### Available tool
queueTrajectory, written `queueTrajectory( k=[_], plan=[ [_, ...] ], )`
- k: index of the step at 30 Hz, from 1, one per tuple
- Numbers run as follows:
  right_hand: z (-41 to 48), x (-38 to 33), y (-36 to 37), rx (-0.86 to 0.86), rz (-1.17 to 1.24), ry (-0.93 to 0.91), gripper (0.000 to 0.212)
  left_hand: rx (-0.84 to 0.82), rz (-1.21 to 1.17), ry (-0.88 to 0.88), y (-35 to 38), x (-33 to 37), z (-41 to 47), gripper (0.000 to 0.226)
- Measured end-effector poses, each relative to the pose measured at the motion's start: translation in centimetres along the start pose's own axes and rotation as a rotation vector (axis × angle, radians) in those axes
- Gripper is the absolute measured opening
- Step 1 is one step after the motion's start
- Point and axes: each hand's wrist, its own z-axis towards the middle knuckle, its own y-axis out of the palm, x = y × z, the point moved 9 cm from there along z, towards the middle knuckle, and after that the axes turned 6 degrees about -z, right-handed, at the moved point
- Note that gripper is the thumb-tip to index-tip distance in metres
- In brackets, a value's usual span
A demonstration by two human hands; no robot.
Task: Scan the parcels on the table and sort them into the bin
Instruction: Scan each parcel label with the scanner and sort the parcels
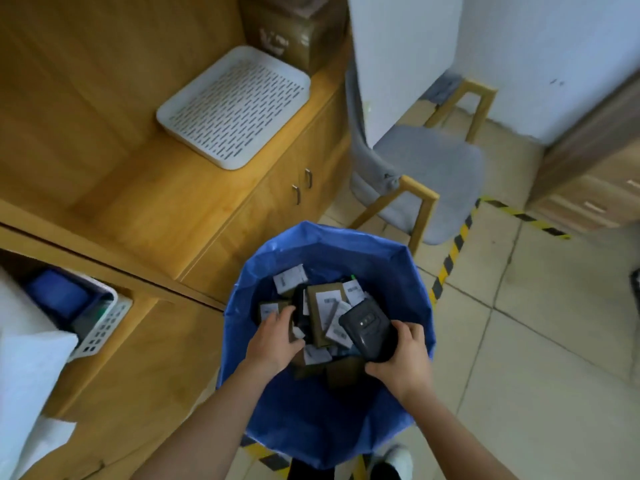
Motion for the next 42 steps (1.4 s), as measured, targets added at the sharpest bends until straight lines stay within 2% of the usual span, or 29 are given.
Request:
queueTrajectory(
  k=[5,8,10,17,22,25,34,38,42],
  plan=[
    [-4.2,1.5,-4.4,0.101,0.126,0.004,0.092,0.005,0.046,0.156,-2.1,5.7,-3.5,0.045],
    [-7.8,3.6,-7.4,0.174,0.169,0.021,0.087,0.02,0.089,0.239,-2.1,9.5,-6.2,0.035],
    [-10.6,5.6,-9.1,0.228,0.184,0.046,0.081,0.021,0.102,0.318,-1.4,12.3,-8.4,0.032],
    [-22.5,15.7,-13.8,0.452,0.273,0.198,0.087,-0.057,0.257,0.622,4.2,23.5,-18.0,0.024],
    [-31.9,23.9,-15.7,0.582,0.31,0.378,0.089,-0.169,0.333,0.834,11.1,30.8,-25.0,0.018],
    [-37.6,28.9,-16.6,0.666,0.342,0.513,0.084,-0.247,0.384,0.98,16.2,35.3,-29.0,0.014],
    [-53.1,42.0,-17.4,0.914,0.45,0.972,0.077,-0.557,0.524,1.368,33.2,48.1,-40.7,0.026],
    [-60.0,45.7,-15.9,0.997,0.467,1.185,0.067,-0.744,0.549,1.482,41.5,51.0,-46.2,0.028],
    [-66.7,47.6,-12.9,1.052,0.498,1.377,0.072,-0.882,0.64,1.604,48.6,50.9,-52.6,0.03]
  ],
)
